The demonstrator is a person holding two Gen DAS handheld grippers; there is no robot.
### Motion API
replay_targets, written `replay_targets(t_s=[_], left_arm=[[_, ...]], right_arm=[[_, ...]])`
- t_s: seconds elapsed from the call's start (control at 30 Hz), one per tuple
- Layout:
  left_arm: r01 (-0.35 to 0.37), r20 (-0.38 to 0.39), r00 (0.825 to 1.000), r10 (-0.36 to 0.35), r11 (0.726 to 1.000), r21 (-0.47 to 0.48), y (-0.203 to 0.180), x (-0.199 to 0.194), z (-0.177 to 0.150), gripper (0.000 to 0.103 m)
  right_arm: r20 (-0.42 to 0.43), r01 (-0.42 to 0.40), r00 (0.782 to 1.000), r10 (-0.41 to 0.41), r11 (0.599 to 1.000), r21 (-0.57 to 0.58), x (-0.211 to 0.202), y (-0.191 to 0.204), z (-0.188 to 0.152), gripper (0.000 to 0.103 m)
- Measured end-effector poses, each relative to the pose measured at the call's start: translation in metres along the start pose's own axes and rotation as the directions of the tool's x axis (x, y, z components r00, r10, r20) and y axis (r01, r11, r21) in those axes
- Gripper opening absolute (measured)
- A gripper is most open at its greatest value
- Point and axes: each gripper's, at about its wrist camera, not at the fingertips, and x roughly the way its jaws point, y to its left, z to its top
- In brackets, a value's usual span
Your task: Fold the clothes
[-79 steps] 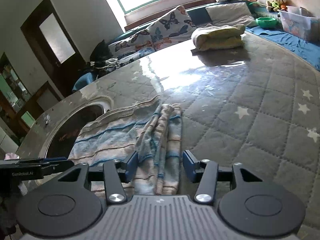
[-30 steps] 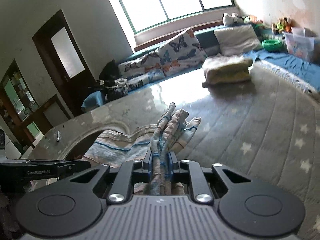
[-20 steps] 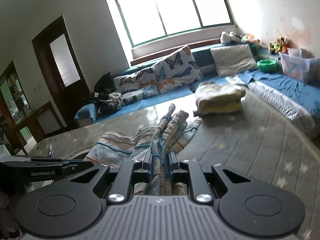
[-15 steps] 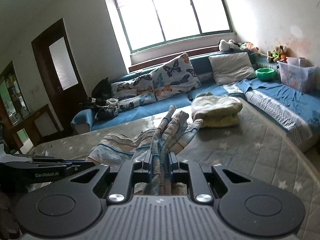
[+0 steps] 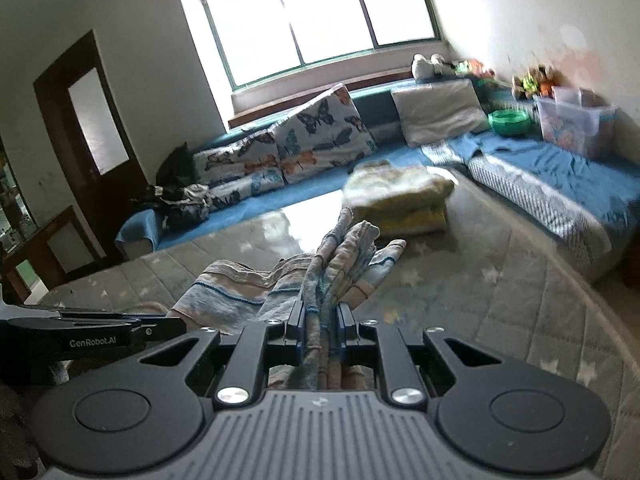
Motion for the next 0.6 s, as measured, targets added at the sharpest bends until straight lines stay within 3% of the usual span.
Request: replay_targets(t_s=[0.3, 0.4, 0.6], left_arm=[[-0.014, -0.090, 0.996, 0.013, 1.000, -0.008, 0.009, 0.027, -0.027, 0.014], [-0.019, -0.079, 0.997, 0.018, 1.000, -0.009, 0.011, 0.023, -0.023, 0.016], [-0.028, -0.057, 0.998, 0.027, 1.000, -0.013, 0.015, 0.015, -0.016, 0.017]], right_arm=[[-0.125, 0.050, 0.991, -0.038, 0.994, 0.094, 0.019, -0.037, -0.042, 0.018], [-0.121, 0.064, 0.991, -0.053, 0.994, 0.091, 0.014, -0.040, -0.040, 0.025], [-0.046, 0.069, 0.997, -0.068, 0.997, 0.037, 0.007, -0.032, -0.016, 0.025]])
